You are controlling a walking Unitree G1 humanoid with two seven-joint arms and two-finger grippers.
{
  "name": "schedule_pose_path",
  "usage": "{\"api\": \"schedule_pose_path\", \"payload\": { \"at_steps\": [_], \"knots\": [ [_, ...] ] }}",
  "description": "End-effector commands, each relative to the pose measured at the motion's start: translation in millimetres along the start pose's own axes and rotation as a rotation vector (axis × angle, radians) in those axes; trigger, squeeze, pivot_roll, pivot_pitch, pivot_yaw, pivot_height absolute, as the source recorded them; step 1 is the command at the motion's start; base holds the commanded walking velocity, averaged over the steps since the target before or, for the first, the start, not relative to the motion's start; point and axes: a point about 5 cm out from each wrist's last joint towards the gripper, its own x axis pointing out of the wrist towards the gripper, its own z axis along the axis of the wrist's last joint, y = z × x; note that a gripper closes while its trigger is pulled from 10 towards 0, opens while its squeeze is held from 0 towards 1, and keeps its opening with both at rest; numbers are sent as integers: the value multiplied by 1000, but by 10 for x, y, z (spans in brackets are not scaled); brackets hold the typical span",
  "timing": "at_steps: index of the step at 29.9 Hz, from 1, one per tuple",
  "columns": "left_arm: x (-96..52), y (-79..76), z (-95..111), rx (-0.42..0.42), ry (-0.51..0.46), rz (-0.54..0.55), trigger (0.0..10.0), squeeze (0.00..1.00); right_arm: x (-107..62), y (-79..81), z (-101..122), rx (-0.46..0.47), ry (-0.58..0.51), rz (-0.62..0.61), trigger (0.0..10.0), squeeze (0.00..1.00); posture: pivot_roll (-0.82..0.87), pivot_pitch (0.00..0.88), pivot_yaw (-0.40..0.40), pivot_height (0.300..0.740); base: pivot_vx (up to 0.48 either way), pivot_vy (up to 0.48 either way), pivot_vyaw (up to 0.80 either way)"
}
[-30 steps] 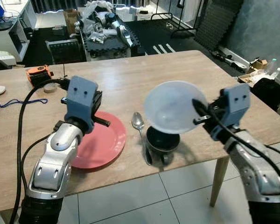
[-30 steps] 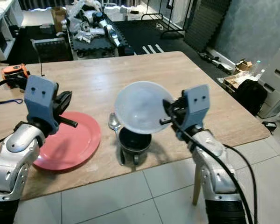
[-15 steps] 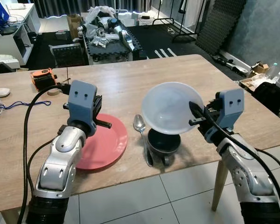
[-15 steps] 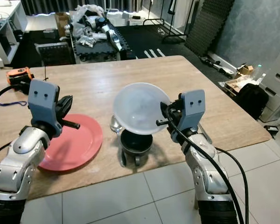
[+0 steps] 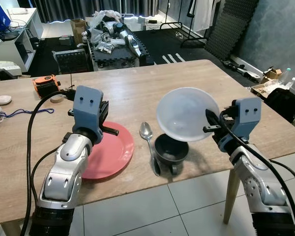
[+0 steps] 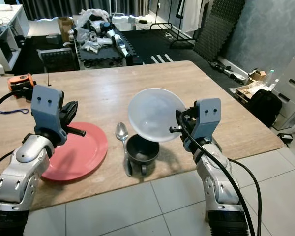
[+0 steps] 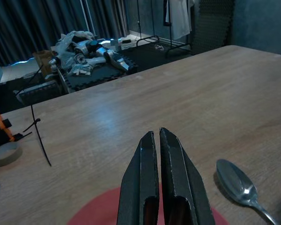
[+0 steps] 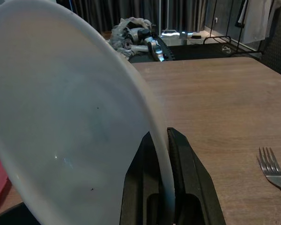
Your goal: Setting the table
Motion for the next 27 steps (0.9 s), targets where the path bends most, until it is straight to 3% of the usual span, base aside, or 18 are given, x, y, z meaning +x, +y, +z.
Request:
{"api": "schedule_pose_path", "payload": {
  "at_steps": [1,27],
  "knots": [
    [-26,7,-76,-14,22,8,10000,0,1,-39,22,3,-16,-19,10000,0,10,83,67,740,-285,0,0],
    [-35,-16,-95,-20,25,9,10000,0,6,-66,24,1,-17,-25,10000,0,3,99,65,740,-325,0,0]
  ]
}}
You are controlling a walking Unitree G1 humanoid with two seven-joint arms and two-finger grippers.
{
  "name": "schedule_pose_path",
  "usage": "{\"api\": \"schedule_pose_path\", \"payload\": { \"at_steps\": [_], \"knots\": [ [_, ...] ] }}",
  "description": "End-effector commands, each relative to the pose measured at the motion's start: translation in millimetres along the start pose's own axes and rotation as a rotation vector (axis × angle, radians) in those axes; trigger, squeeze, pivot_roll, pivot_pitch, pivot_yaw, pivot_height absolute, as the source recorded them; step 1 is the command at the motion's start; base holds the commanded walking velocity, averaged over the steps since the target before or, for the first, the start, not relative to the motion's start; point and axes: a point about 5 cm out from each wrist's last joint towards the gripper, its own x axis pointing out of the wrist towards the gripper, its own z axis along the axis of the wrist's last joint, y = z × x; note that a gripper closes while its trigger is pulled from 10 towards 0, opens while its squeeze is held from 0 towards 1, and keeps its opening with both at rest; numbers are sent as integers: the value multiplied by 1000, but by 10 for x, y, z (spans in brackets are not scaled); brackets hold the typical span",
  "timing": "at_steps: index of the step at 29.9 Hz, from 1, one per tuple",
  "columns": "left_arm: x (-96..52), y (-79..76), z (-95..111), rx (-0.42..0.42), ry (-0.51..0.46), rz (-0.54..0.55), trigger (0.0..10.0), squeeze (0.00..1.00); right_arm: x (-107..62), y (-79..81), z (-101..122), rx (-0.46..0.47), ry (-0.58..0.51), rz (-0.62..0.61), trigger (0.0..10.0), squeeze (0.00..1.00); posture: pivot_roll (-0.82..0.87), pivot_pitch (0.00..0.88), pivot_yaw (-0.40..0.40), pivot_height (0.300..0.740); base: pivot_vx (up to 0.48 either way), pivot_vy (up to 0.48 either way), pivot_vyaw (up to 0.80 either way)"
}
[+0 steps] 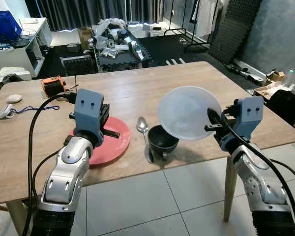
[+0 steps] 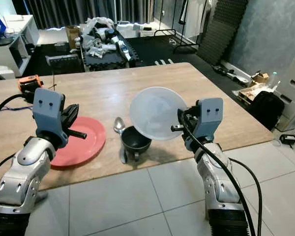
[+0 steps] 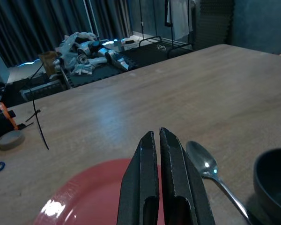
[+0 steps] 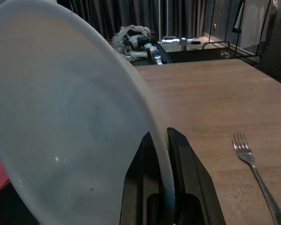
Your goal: Setting the table
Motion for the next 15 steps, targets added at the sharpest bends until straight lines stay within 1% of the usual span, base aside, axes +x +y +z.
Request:
{"api": "schedule_pose_path", "payload": {
  "at_steps": [1,15],
  "knots": [
    [-16,11,-47,-7,11,10,10000,0,-2,-24,21,-3,-12,-5,10000,0,3,99,65,740,-266,0,0],
    [-17,2,-37,-2,5,10,10000,0,8,-22,22,-2,-12,-3,10000,0,0,100,65,740,0,0,0]
  ]
}}
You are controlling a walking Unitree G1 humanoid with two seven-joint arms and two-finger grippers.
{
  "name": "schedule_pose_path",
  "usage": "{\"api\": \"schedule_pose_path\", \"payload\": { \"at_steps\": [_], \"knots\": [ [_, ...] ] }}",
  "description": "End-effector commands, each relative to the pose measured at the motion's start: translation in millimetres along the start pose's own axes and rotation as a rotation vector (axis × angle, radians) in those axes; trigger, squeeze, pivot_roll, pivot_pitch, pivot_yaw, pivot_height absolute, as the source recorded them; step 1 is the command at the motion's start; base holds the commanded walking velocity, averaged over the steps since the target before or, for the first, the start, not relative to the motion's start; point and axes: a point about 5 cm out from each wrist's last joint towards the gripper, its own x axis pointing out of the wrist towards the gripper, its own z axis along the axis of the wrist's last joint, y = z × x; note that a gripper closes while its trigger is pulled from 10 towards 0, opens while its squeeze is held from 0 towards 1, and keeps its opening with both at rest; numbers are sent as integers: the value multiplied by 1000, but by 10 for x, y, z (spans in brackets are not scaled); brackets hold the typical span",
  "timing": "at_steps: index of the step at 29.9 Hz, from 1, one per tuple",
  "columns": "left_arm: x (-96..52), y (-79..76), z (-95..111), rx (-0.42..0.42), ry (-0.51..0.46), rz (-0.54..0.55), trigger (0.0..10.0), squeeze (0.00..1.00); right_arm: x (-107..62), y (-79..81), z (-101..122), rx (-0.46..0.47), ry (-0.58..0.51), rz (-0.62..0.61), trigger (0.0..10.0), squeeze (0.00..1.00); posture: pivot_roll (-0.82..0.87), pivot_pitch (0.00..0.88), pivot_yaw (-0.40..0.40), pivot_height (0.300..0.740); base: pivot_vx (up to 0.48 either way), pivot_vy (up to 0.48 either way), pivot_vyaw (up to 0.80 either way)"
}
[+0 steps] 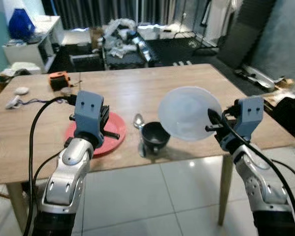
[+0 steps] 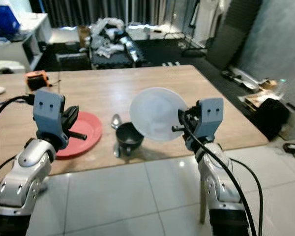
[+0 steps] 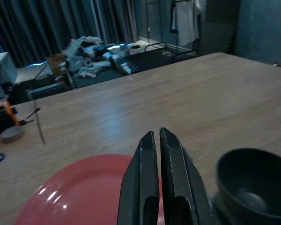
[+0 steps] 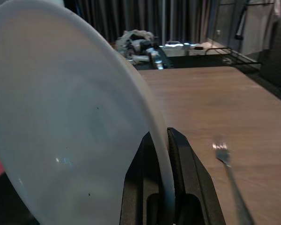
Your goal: Setting the table
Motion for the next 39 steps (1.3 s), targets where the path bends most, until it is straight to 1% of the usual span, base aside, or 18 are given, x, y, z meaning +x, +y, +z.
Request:
{"api": "schedule_pose_path", "payload": {
  "at_steps": [1,9,15,19,28,39],
  "knots": [
    [-12,12,-28,4,8,4,10000,0,3,2,12,2,-10,2,10000,0,0,100,65,740,0,0,0],
    [-12,19,-13,13,-8,2,10000,0,4,5,12,1,-10,2,10000,0,0,100,64,740,0,0,0],
    [-12,26,-11,23,-10,5,10000,0,7,4,11,3,-11,3,10000,0,-1,98,65,740,386,0,0],
    [-2,26,-9,3,-8,12,10000,0,9,3,10,3,-12,2,10000,0,-1,96,64,740,392,0,0],
    [-4,18,-22,-4,1,15,10000,0,5,16,10,3,-12,4,10000,0,-1,96,64,740,0,0,0],
    [-4,8,-37,9,11,9,10000,0,3,25,17,6,-15,6,10000,0,-1,98,67,740,0,0,0]
  ]
}}
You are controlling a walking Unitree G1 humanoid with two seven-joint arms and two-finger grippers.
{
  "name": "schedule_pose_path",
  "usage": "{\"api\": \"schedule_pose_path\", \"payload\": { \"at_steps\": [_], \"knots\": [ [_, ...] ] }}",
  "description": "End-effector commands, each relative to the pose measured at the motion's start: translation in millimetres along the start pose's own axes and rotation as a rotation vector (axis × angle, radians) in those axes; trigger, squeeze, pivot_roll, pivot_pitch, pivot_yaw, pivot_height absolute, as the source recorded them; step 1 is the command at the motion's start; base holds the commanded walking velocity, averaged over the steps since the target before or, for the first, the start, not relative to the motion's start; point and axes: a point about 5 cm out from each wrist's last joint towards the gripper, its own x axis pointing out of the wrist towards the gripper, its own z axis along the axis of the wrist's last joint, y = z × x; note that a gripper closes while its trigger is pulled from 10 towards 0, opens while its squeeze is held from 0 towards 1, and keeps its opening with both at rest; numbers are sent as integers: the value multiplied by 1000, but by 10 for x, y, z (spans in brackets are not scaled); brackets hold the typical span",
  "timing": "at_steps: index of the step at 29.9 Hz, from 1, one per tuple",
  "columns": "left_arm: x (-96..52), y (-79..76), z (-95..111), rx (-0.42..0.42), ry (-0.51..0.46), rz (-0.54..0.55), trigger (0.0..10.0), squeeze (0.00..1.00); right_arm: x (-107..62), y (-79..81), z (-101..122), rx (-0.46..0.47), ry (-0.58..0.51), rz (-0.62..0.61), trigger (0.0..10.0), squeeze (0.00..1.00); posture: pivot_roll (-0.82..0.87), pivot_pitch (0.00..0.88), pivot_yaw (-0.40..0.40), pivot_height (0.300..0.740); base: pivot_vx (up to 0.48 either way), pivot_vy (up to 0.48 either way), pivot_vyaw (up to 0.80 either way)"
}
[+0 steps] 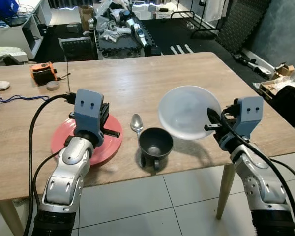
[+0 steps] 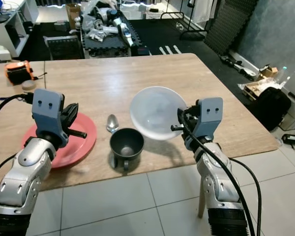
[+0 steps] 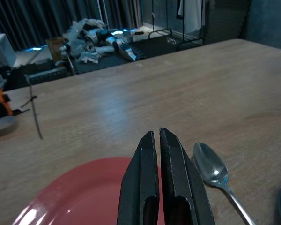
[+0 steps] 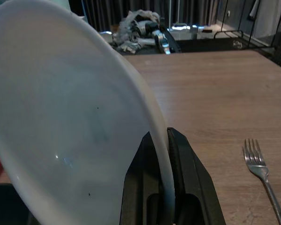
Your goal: Setting the table
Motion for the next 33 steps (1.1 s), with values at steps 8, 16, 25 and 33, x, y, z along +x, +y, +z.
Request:
{"api": "schedule_pose_path", "payload": {
  "at_steps": [8,16,25,33],
  "knots": [
    [-13,3,-68,5,34,-2,10000,0,-12,-5,23,-1,-11,-1,10000,0,-2,101,67,740,0,0,0],
    [-20,7,-72,4,36,0,10000,0,-12,-4,27,-1,-11,0,10000,0,-2,103,67,740,0,0,0],
    [-34,-3,-98,10,45,-5,10000,0,-13,0,28,-4,-11,1,10000,0,-3,106,68,740,0,0,0],
    [-77,-112,-206,16,91,-106,10000,0,-11,-50,50,-40,-23,-30,10000,0,-1,109,70,740,0,0,0]
  ]
}}
